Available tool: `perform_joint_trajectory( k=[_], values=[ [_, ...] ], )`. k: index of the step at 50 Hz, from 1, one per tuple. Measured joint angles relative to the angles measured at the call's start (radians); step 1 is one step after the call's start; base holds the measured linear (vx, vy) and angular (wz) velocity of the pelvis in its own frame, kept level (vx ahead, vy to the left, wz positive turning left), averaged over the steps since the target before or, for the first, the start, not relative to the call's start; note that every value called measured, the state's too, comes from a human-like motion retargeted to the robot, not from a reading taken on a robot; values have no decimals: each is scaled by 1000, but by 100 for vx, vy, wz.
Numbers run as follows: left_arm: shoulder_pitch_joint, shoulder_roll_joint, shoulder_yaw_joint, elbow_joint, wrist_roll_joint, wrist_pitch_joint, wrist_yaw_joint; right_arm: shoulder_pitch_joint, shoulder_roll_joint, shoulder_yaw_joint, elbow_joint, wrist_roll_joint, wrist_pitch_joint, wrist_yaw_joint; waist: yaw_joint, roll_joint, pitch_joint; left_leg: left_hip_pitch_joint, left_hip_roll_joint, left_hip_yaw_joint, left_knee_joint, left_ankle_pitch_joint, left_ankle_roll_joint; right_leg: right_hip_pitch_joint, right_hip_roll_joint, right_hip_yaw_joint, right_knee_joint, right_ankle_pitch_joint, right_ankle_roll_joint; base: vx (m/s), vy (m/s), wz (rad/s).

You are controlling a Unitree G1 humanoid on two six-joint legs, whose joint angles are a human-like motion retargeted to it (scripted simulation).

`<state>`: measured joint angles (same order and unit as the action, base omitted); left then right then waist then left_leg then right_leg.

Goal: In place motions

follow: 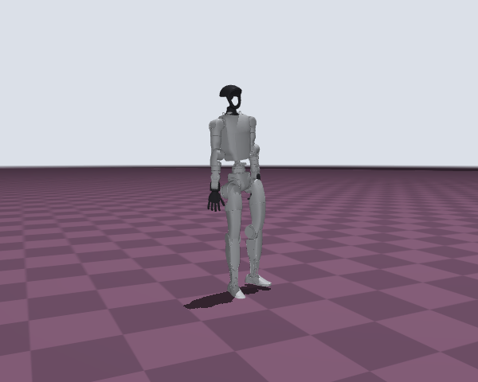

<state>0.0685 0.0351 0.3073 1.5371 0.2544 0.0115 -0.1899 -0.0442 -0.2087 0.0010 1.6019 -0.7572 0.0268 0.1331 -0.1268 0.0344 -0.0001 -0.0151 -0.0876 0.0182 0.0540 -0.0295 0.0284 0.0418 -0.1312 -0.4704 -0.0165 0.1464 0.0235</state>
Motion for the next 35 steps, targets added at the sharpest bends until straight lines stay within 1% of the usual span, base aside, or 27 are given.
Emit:
perform_joint_trajectory(
  k=[6,13,15,18,20,22,28,30,33,35],
  values=[
    [7,-7,-19,-24,30,-13,-23,3,-15,-7,-12,-4,-3,-20,-7,12,10,11,-23,-12,-23,12,15,-2,-22,-5,7,11,14,4,16,9],
    [23,0,-25,-41,63,-11,15,4,5,-38,-45,46,-15,-22,-128,11,7,43,-46,-114,-77,25,13,-12,-69,-86,41,9,35,4,12,66],
    [24,3,-19,-42,62,-9,15,3,11,-37,-57,65,-21,-21,-154,8,10,46,-46,-129,-87,28,11,-23,-79,-96,60,6,35,1,10,27],
    [25,6,2,-48,43,-10,1,-1,15,-24,-74,77,-32,-30,-161,4,22,40,-35,-115,-91,32,4,-48,-83,-77,105,3,19,-1,6,-45],
    [22,6,33,-51,22,-8,-7,-11,18,-4,-81,76,-38,-42,-60,16,48,8,-9,9,-67,37,22,-85,-33,27,134,1,-18,-2,3,-262],
    [21,7,52,-49,11,-5,0,-12,18,2,-82,73,-44,-57,22,19,59,-13,12,101,-51,39,31,-104,7,100,150,2,-30,-2,2,-209],
    [11,17,107,-13,-60,12,21,2,8,-10,-58,67,-46,-84,-4,7,56,-22,16,67,-49,44,27,-79,62,144,193,-42,17,-2,-3,18],
    [16,20,118,-8,-81,15,18,14,3,-15,-44,68,-41,-91,-8,1,50,-23,10,52,-50,46,25,-59,75,135,187,-50,31,1,-6,38],
    [26,27,127,-7,-86,19,17,25,-6,-20,-21,66,-30,-98,-3,-7,40,-19,4,43,-50,45,19,-29,82,83,158,-84,-14,0,-7,18],
    [35,33,126,-7,-76,22,21,31,-12,-23,-9,62,-23,-97,9,-15,35,-12,-4,47,-50,41,15,-16,87,77,131,-92,-46,0,-7,-11]
  ],
)
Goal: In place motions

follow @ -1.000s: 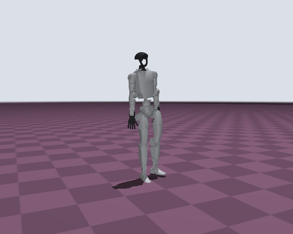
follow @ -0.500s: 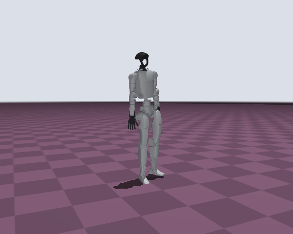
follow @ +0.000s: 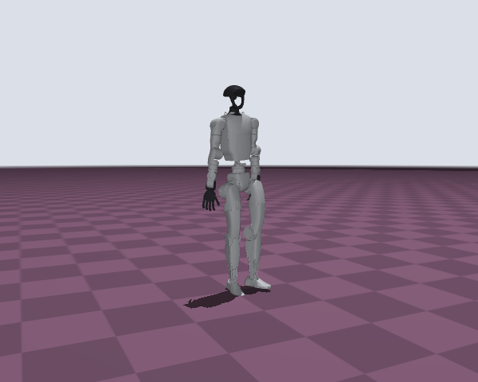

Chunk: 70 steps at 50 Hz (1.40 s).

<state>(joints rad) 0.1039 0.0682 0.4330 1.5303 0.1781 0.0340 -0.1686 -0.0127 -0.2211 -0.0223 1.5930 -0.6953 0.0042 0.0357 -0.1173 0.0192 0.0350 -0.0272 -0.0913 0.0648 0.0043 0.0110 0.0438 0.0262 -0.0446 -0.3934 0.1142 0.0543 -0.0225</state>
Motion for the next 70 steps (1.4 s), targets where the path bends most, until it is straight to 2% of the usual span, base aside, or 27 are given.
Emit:
perform_joint_trajectory(
  k=[5,12,15,18,20,23,30,32,38,42,46,48,50,56,57,58,59,60,61,63,65,67,70],
  values=[
    [30,-1,0,-14,30,8,15,3,-4,-9,-1,-17,14,18,27,-3,5,12,4,11,18,-14,-9,14,-4,10,-4,-10,8,-7,-12,-8],
    [87,-9,34,-44,39,2,26,-18,18,22,-29,-16,7,44,-22,-21,15,-3,5,7,109,-52,-20,49,-2,-1,-28,-27,-5,-10,-12,9],
    [101,-10,29,-45,34,-4,56,-29,25,23,-31,-13,6,52,-15,-38,23,-49,-4,34,221,-51,-11,54,-16,-3,-34,-28,-7,-16,-13,11],
    [103,-15,26,-40,38,-1,56,-35,20,23,-34,-24,3,53,-6,-57,36,-134,-22,66,381,-66,50,57,-46,-6,-31,-25,-6,-11,-4,3],
    [106,-24,35,-40,45,-2,48,-39,12,30,-28,-26,3,46,16,-52,53,-186,-23,65,419,-64,28,57,-47,10,-27,-20,-6,-12,1,-37],
    [115,-35,43,-48,49,-13,33,-50,-1,35,-6,-24,11,30,38,-22,78,-263,-8,14,347,-38,-53,63,-12,15,-33,-15,-14,-14,0,-23],
    [130,-35,24,-49,80,-5,19,-47,-22,21,13,-13,22,17,147,26,178,-488,114,-58,119,-49,-263,119,48,46,-46,-10,-52,-8,-3,-36],
    [128,-38,28,-45,77,0,13,-47,-24,23,11,-16,22,14,182,20,212,-557,144,-70,106,-53,-294,136,45,64,-50,-6,-68,-8,-4,-64],
    [140,-55,46,-33,61,6,2,-54,-25,40,6,-28,24,15,272,-23,276,-659,167,-93,53,-82,-306,160,-23,141,-38,-2,-75,-2,7,-64],
    [144,-53,45,-23,64,11,-10,-55,-15,43,-17,-29,16,37,244,-24,272,-653,163,-38,37,-65,-306,160,-22,128,-39,-3,-70,2,1,17],
    [145,-48,43,-29,76,17,-17,-47,-8,41,-42,-32,5,55,206,0,239,-563,166,-9,71,-49,-306,146,22,99,-46,-5,-74,5,-6,37],
    [147,-47,44,-39,74,13,-16,-44,-4,36,-46,-38,3,54,180,9,209,-503,156,-7,122,-39,-292,128,41,79,-50,-3,-76,8,-7,53],
    [149,-46,45,-48,70,10,-17,-39,-3,28,-46,-41,2,52,143,7,173,-434,118,3,194,-29,-242,104,34,54,-51,-1,-68,11,4,73],
    [148,-34,48,-64,62,9,-9,-27,-3,17,-33,-34,5,51,65,-54,85,-160,-35,23,393,-7,-5,58,-50,43,-44,3,-35,17,8,26],
    [149,-30,48,-67,62,9,-6,-24,-3,15,-31,-34,5,49,56,-57,73,-104,-53,27,378,-29,19,55,-52,46,-43,1,-32,23,11,-9],
    [150,-26,49,-71,62,8,-4,-21,-2,14,-30,-35,5,47,49,-50,59,-42,-62,41,321,-119,13,49,-43,49,-41,-1,-30,24,12,-13],
    [150,-23,52,-73,62,8,-3,-20,-3,12,-27,-37,5,46,40,-30,48,1,-50,61,238,-149,25,47,-20,52,-39,-5,-29,27,14,-19],
    [149,-20,56,-73,62,9,-3,-21,-6,10,-22,-40,6,46,32,-2,38,34,-27,84,141,-150,45,46,10,55,-37,-9,-28,30,14,40],
    [150,-18,61,-70,61,10,-4,-18,-6,13,-15,-42,10,43,-17,16,11,43,-29,16,76,-108,41,39,20,24,-38,-12,-23,26,11,97],
    [133,-16,87,-65,61,18,-8,-23,0,23,-4,-36,21,35,-105,29,-43,24,-16,-66,8,-65,9,4,15,-25,-38,-16,-15,5,10,113],
    [100,-12,113,-72,56,21,-4,-35,12,26,2,-1,19,14,-90,24,-32,13,-25,-30,-18,-43,24,-12,16,9,-36,-5,-12,-7,13,-31],
    [71,1,80,-94,36,7,-9,-34,10,14,2,42,-8,21,-80,12,5,43,-35,-43,-31,-44,25,8,5,-2,-42,3,-8,0,9,-3],
    [36,19,48,-111,22,-4,-23,-26,11,29,4,47,-2,57,-36,3,17,50,-41,-25,-24,-55,35,17,3,14,-51,14,-5,12,2,-26]
  ],
)
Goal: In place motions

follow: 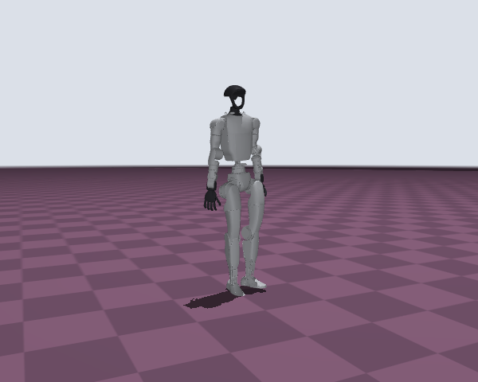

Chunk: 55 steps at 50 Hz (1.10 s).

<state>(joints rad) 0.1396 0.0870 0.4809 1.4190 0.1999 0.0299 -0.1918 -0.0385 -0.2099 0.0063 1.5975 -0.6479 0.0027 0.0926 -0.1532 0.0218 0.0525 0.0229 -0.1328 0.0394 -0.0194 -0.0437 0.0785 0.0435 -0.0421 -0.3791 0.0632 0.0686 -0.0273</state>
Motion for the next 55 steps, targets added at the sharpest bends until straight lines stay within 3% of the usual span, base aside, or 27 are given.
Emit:
perform_joint_trajectory(
  k=[7,18,25,27,29,33,38,44,50,55],
  values=[
    [-7,-24,18,-6,-56,-26,-30,-9,27,51,-24,-81,4,-10,17,-3,-5,12,-7,34,-5,-12,16,-2,-1,36,-9,20,6,7,10,-27],
    [58,-34,4,68,30,2,-22,-7,41,58,-55,-83,-14,33,25,-16,-24,26,-34,50,0,-30,45,9,-20,52,-20,35,42,11,7,-6],
    [68,-41,-14,128,34,2,-5,-9,-3,15,-27,-139,-28,7,55,-6,-24,30,-31,51,23,-46,53,-20,-37,45,117,57,37,8,11,-8],
    [63,-36,-22,139,35,5,2,-8,-12,5,-22,-140,-31,-10,71,15,-14,29,4,69,32,-51,46,-74,-6,76,226,76,-20,3,5,-32],
    [58,-30,-36,145,35,8,11,3,-19,-15,-21,-130,-37,-16,40,20,-6,31,15,46,39,-43,41,-133,14,104,273,53,-2,3,6,48],
    [44,-5,-74,162,30,9,21,46,-33,-58,-16,-93,-49,-17,-55,-17,38,68,-5,-15,48,-15,31,-235,18,57,158,-17,2,2,1,95],
    [-22,40,-128,159,24,8,6,84,-49,-75,6,-53,-37,-36,-145,-52,142,124,14,-75,68,-1,18,-428,45,59,44,-62,-24,-7,-3,78],
    [-103,54,-146,123,12,7,9,115,-51,-93,44,-43,-14,-60,-253,-24,217,120,91,-165,79,22,3,-637,22,30,13,-77,-85,-12,0,93],
    [-145,33,-174,64,-5,-17,-22,131,-44,-116,74,-1,-1,-53,-251,4,222,91,120,-171,93,20,2,-732,-4,53,-2,-83,-109,-4,0,34],
    [-131,20,-188,37,4,-31,-19,111,-31,-108,20,2,-14,-30,-200,-19,209,109,70,-164,93,0,23,-624,-13,51,-7,-71,-91,1,2,-29]
  ],
)
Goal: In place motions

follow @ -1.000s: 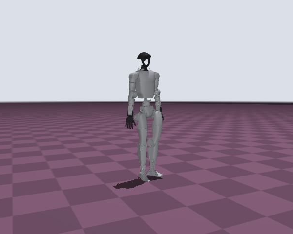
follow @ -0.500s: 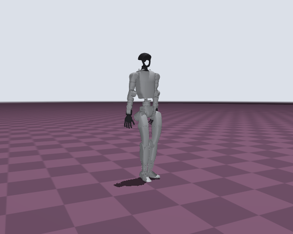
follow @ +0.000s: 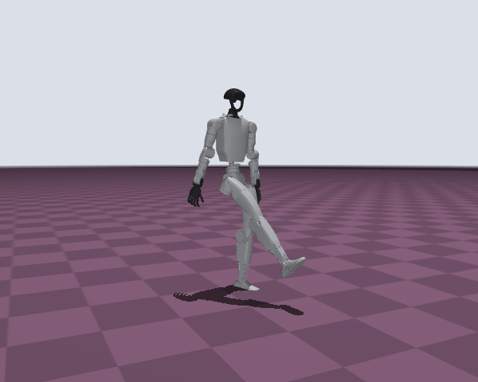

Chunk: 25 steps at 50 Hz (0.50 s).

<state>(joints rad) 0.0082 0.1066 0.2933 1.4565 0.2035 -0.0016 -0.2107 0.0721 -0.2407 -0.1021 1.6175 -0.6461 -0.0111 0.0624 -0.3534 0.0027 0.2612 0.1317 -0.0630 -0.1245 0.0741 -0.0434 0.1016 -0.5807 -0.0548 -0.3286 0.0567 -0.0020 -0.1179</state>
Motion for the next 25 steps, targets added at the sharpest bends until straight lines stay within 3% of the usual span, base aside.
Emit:
perform_joint_trajectory(
  k=[5,8,10,12,13,14,15,18,22,25],
  values=[
    [48,-8,48,35,24,6,13,-49,21,39,-78,-1,-19,33,62,-18,-60,-3,-46,61,-14,-27,9,184,-14,-70,72,32,18,5,0,-58],
    [91,-10,62,76,28,15,24,-76,33,52,-110,-10,-14,39,-177,36,-68,-59,-26,-179,53,-32,-1,419,-29,-409,37,100,-4,5,-4,333],
    [121,-12,75,102,29,25,28,-97,30,78,-123,-31,-17,19,-301,49,-79,-83,-37,-297,70,-24,-7,553,-40,-529,50,153,13,0,-9,240],
    [146,-22,126,136,35,41,34,-127,19,146,-132,-101,-20,-26,-175,37,-98,-67,-35,-138,48,-44,-2,610,-48,-303,131,209,53,-4,-4,-397],
    [150,-21,148,152,40,49,38,-140,19,162,-137,-140,-22,-31,16,18,-123,-57,-37,61,22,-65,2,607,-37,-74,162,234,64,-3,-2,-590],
    [157,-18,156,162,45,57,41,-141,20,166,-146,-162,-27,-20,60,8,-143,-62,-51,107,15,-71,4,643,-33,-29,153,209,94,-1,-3,-360],
    [167,-13,158,168,49,64,42,-136,23,163,-155,-177,-33,-2,30,2,-160,-76,-70,76,18,-68,7,699,-33,-76,124,159,135,0,-11,14],
    [215,-9,199,150,80,71,40,-119,36,154,-155,-156,-49,61,40,-16,-209,-76,-101,85,2,-72,6,784,-25,-157,-6,53,111,8,-16,-5],
    [254,-14,211,127,63,63,56,-94,55,109,-123,-93,-35,96,175,1,-266,-77,-76,182,-36,-86,-8,741,-30,-93,-78,111,140,3,-12,-128],
    [235,-32,228,125,6,61,68,-109,61,96,-115,-68,-24,110,197,22,-259,-86,-50,213,-54,-82,-15,691,-14,-52,-54,112,117,-21,-10,-54]
  ],
)
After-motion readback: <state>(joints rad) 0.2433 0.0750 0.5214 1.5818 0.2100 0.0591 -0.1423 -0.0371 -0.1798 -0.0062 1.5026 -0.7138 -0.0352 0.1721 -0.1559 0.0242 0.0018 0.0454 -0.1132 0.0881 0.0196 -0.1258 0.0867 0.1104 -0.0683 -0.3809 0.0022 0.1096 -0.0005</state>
